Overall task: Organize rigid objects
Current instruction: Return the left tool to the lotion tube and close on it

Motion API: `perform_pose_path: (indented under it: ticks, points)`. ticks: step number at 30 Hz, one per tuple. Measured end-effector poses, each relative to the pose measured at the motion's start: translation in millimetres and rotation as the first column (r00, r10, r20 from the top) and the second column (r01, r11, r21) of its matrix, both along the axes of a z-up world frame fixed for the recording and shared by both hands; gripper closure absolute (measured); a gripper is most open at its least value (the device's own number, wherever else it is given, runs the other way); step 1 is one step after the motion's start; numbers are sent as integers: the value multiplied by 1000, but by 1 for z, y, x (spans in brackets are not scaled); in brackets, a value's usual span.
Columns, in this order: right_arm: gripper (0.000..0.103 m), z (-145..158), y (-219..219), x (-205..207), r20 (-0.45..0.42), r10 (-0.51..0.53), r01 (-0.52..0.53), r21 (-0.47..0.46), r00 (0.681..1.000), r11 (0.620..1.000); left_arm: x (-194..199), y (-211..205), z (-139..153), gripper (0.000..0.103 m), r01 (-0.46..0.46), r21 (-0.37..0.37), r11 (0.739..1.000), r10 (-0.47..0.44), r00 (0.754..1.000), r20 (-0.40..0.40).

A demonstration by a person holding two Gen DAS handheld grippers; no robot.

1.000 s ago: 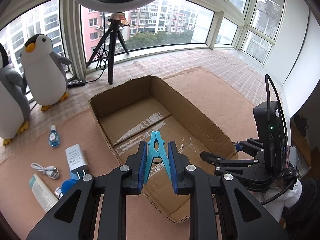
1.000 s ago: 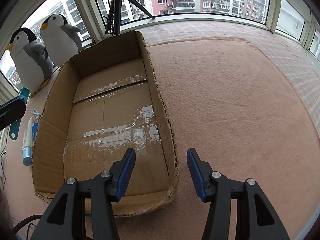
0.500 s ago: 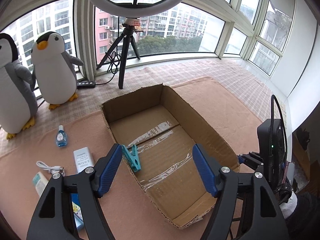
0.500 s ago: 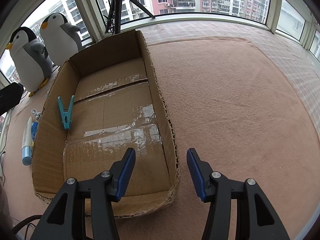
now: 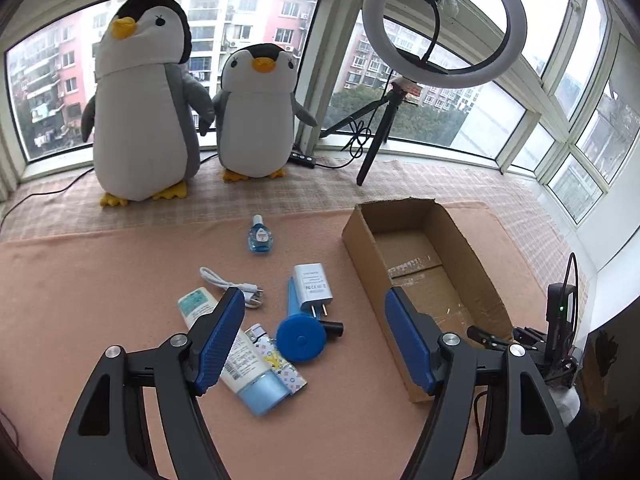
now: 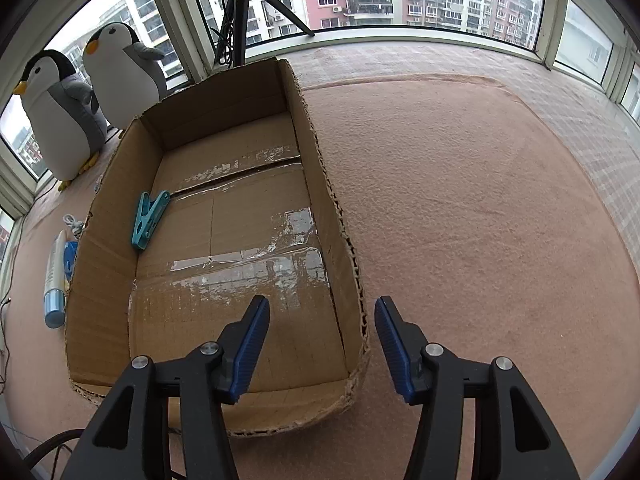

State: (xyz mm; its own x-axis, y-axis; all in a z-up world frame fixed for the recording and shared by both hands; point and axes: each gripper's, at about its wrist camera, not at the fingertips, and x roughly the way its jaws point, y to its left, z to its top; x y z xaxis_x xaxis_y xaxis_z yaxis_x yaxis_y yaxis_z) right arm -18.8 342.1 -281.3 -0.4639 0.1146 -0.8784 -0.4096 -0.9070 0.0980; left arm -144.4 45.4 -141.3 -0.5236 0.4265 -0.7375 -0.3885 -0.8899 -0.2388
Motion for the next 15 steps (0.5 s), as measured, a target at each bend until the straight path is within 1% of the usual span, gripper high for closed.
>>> perform_pose_path:
  ticks: [2, 4, 7, 9, 11, 13, 15]
  points:
    - [52, 0, 0, 0, 0, 0, 0, 0, 1000, 1000, 1, -23, -8, 30, -54, -21, 998, 55, 998, 20]
    - [52, 0, 0, 0, 0, 0, 0, -3, 1000, 1000, 1, -43, -19, 30, -98, -25, 995, 100, 994, 54]
    - [52, 1, -1, 0, 2, 4, -4, -2, 1000, 1000, 1, -61, -36, 30, -162, -47, 986, 166, 981, 98]
    - [52, 2, -2, -1, 2, 7, -7, -1, 1000, 1000, 0, -66, -45, 30, -201, -57, 978, 206, 971, 123]
    - [52, 2, -3, -1, 2, 9, -9, 0, 1000, 1000, -2, -68, -55, 30, -228, -48, 973, 232, 960, 153]
    - [52, 1, -2, -2, 4, 9, -9, -1, 1000, 1000, -5, -63, -65, 30, -251, -57, 966, 257, 951, 171]
    - [52, 1, -2, -2, 6, 9, -9, -2, 1000, 1000, -7, -54, -74, 30, -253, -68, 965, 262, 948, 183]
